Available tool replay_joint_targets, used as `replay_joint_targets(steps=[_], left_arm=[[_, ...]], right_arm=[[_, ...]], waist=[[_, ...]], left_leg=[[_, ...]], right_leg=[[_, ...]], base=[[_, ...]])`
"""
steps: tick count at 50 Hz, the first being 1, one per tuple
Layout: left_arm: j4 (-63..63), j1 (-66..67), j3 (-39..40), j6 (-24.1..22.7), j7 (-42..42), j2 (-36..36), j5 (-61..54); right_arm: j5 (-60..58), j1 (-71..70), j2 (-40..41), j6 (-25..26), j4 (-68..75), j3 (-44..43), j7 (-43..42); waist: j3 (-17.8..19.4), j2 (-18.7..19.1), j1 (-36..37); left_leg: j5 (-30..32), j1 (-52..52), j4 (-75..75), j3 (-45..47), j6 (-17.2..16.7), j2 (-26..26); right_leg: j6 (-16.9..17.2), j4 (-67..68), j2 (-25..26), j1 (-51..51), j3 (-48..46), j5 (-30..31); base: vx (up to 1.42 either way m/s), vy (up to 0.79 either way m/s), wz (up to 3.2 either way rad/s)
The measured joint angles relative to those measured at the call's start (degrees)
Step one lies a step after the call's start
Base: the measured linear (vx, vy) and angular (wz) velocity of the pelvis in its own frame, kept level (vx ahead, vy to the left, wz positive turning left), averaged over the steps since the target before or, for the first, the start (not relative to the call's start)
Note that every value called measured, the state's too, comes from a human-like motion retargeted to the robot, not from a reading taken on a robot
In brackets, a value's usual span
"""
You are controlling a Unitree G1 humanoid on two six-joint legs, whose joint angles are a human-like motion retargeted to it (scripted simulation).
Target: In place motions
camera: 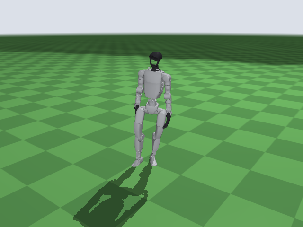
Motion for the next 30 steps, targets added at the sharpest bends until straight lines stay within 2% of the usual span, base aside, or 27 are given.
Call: replay_joint_targets(steps=[5, 10, 13, 15, 18, 23, 27, 30], left_arm=[[6.14, 5.4, 0.48, 0.64, 1.14, -1.39, 1.76], [9.58, 8.98, 1.35, 0.3, 1.68, -2.82, 3.67], [10.35, 9.66, 1.86, 0.99, 0.03, -2.22, 4.69], [11.19, 9.71, 1.43, 1.38, -0.04, -1.53, 4.05], [11.88, 8.57, 0.35, 1.79, 1.38, -0.69, 2.7], [9.52, 4.67, -4.19, 1.54, 0.22, 0.72, 2.86], [6.06, -1.95, -10.46, 2.06, -0.49, 2.95, 4.62], [1.2, -5.62, -13.41, 1.78, -0.72, 3.73, 5.42]], right_arm=[[-3.31, -1.01, -0.48, -0.35, -1.47, 1.42, 2.22], [1.55, -0.32, -1.35, -0.71, -1.5, -1.64, 2.94], [2.67, 0.46, -2.1, -1.68, -1.8, -4.49, 3.95], [1.5, 1.31, -2.82, -2.16, -1.78, -6.23, 3.71], [0.07, 2.19, -4.19, -2.54, -0.96, -8.05, 1.31], [3.07, 3.16, -6.24, -3.18, 1.21, -10.42, -1.32], [10.52, 4.04, -7.29, -2.87, 3.62, -13.88, -0.09], [16.04, 5.84, -7.36, -2.73, 6.17, -16.35, 1.33]], waist=[[-0.71, -2.26, 5.67], [0.32, -3.96, 7.72], [1.26, -4.55, 10.0], [1.86, -4.63, 8.84], [3.61, -4.3, 5.32], [9.67, -0.84, -4.03], [15.97, 4.61, -11.18], [19.42, 8.82, -13.62]], left_leg=[[-0.86, 0.56, -0.61, 5.53, -0.05, -1.26], [-1.7, 0.76, 0.74, 5.12, -0.13, -1.84], [-2.06, 0.29, 1.99, 5.64, -0.35, -0.65], [-1.76, 0.31, 2.34, 3.82, -0.02, -0.27], [-1.28, 0.94, 2.54, 0.92, 0.97, 0.18], [-0.45, 0.59, 4.42, -4.3, 3.1, 3.34], [0.39, -2.02, 6.5, -10.56, 4.66, 7.29], [1.12, -5.26, 8.96, -15.06, 3.84, 11.28]], right_leg=[[1.06, 0.7, -0.61, -1.35, 4.52, 0.06], [1.73, 2.29, -1.59, -1.15, 5.44, -0.31], [-2.88, 9.17, -0.24, -4.56, 9.38, -1.86], [-2.61, 12.01, 0.06, -7.42, 9.6, -2.88], [-2.55, 9.4, 0.15, -13.66, 7.37, -4.7], [-3.22, 6.51, -1.01, -31.55, 5.16, -5.94], [-4.98, 11.84, -8.01, -47.76, 3.26, -6.81], [-6.1, 13.25, -10.55, -57.46, 7.96, -6.31]], base=[[0.15, -0.07, -0.83], [0.16, -0.06, -0.03], [0.13, -0.08, -0.08], [0.11, -0.11, 0.66], [0.03, -0.1, 0.91], [-0.15, 0.02, 0.94], [-0.29, 0.2, 1.2], [-0.14, 0.15, 0.9]])
